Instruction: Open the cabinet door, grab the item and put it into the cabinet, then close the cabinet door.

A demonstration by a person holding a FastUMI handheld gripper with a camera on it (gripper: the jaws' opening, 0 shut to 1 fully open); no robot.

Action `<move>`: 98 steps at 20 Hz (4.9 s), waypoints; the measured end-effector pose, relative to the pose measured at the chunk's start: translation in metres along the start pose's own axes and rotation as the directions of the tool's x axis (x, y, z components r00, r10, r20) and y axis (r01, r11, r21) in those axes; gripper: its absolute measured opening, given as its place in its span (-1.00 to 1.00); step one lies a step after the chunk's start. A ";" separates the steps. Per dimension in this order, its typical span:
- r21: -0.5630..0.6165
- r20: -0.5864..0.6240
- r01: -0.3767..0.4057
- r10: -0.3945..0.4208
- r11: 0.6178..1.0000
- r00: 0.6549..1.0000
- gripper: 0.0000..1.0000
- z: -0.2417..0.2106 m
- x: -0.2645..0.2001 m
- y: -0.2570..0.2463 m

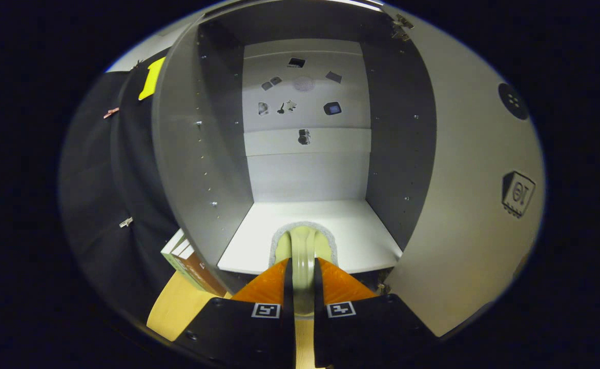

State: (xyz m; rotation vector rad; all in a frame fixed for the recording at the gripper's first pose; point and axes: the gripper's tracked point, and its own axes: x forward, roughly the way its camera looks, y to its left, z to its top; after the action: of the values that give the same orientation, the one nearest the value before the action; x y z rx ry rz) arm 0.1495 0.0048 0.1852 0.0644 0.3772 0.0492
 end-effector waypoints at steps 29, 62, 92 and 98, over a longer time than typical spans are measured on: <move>-0.065 0.013 0.105 -0.104 0.992 0.994 1.00 0.024 0.144 -0.010; 0.035 0.366 0.055 -0.064 0.998 0.928 0.91 0.003 -0.324 -0.123; 0.150 0.257 0.290 -0.321 0.945 0.912 0.95 -0.022 -0.277 -0.281; 0.148 0.249 0.274 -0.304 0.950 0.919 0.96 -0.025 -0.277 -0.251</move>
State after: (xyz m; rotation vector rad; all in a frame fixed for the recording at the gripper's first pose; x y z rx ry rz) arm -0.1078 -0.2607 0.2448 0.1223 0.1128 -0.2729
